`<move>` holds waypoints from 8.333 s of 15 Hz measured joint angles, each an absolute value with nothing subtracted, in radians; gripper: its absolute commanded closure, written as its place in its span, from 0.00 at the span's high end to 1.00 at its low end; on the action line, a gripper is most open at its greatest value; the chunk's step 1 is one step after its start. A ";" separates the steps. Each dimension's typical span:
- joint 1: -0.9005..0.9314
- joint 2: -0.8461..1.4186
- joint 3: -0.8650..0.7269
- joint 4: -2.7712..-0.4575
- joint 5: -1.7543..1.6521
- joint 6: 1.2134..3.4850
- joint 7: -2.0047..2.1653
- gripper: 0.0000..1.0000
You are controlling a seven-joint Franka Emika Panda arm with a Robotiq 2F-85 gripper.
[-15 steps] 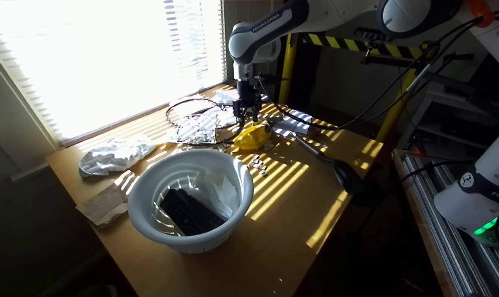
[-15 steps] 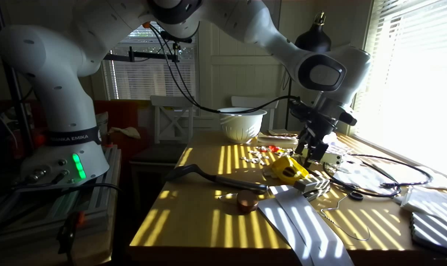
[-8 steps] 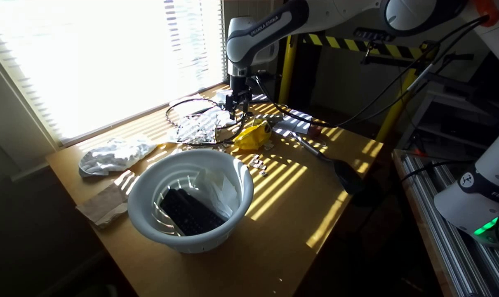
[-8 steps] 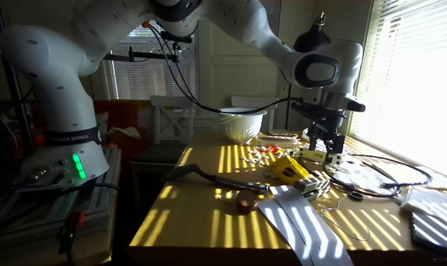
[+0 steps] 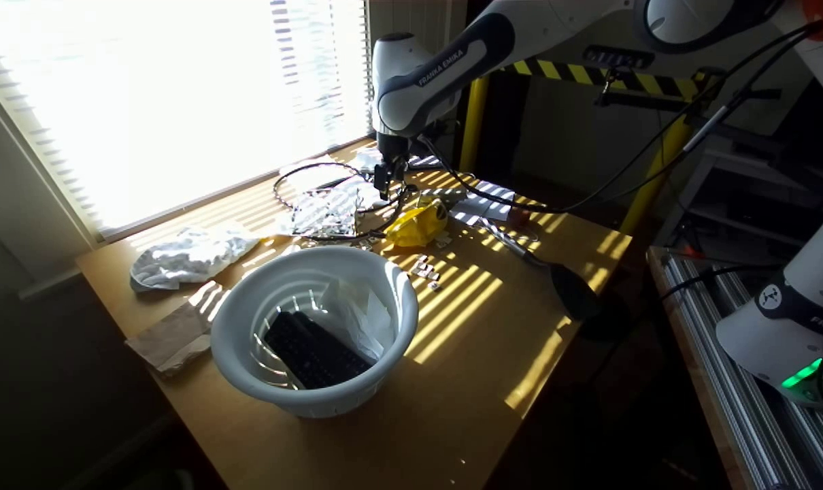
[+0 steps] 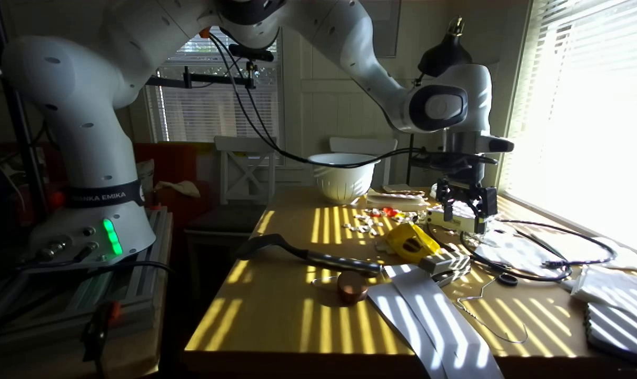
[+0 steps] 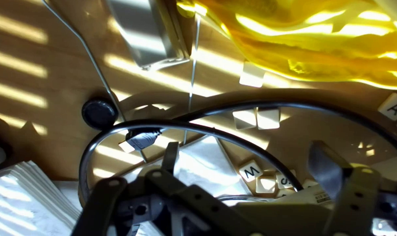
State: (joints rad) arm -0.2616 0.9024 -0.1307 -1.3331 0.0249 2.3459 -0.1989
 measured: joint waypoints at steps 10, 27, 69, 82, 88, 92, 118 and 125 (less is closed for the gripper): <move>-0.185 0.888 -0.120 -1.358 -0.117 2.308 -0.266 1.00; -0.021 0.937 -0.071 -1.312 -0.395 2.502 -0.563 1.00; -0.126 1.043 0.074 -1.215 -0.117 2.370 -0.357 0.71; -0.127 1.057 0.065 -1.160 -0.106 2.274 -0.340 0.06; -0.116 1.041 0.058 -1.172 -0.121 2.304 -0.412 0.06; -0.112 0.983 0.066 -1.249 -0.128 2.364 -0.519 0.06; 0.065 0.570 -0.295 -2.031 -0.189 2.924 0.141 0.06; -0.170 0.611 -0.089 -1.888 -0.049 2.753 -0.005 0.06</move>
State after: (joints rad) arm -0.1695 0.6111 -0.0891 -1.8881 -0.0494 2.7532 -0.0049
